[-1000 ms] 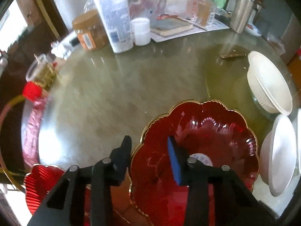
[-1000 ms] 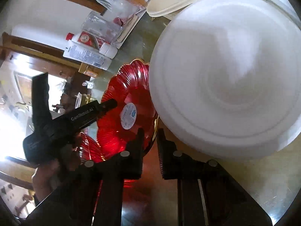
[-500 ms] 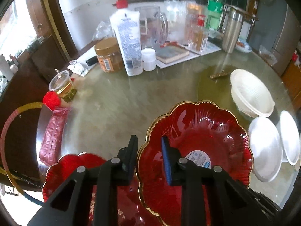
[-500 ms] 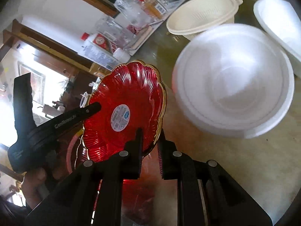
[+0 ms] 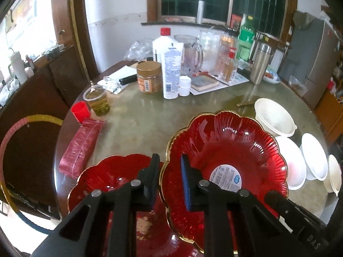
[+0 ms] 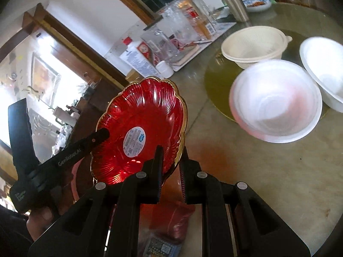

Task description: Organize plates and bowls

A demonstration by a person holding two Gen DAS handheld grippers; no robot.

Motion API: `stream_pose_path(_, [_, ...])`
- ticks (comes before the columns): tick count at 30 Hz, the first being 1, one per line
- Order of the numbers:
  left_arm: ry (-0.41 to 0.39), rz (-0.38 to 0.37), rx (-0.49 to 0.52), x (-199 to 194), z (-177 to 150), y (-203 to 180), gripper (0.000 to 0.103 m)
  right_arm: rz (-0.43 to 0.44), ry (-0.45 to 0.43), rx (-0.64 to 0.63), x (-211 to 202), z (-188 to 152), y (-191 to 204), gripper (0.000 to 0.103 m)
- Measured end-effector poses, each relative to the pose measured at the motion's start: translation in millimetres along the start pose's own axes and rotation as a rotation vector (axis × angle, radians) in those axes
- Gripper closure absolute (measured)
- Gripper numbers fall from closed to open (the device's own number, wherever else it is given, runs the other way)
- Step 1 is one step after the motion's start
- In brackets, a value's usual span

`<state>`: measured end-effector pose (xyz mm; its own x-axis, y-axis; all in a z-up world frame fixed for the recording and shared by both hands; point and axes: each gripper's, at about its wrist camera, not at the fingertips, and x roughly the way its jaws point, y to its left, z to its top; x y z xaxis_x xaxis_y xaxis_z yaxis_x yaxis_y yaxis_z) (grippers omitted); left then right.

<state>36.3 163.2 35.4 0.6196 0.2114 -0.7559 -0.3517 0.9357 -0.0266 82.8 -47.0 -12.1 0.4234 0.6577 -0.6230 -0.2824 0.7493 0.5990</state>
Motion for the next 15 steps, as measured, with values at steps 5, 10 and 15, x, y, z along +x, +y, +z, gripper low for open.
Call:
stream_pose_path(5, [-0.029, 0.005, -0.021, -11.3, -8.8, 13.5, 0.086, 0.004, -0.008, -0.039, -2.7, -5.3, 16.3, 0.089])
stream_pose_path(10, [-0.046, 0.009, -0.053, -20.2, -21.3, 27.3, 0.086, 0.002, -0.014, -0.091, -3.9, -12.8, 33.4, 0.089])
stream_pose_path(15, [-0.063, 0.029, -0.089, -30.2, -35.5, 46.6, 0.086, 0.008, 0.000, -0.137, 1.6, -20.7, 47.9, 0.089])
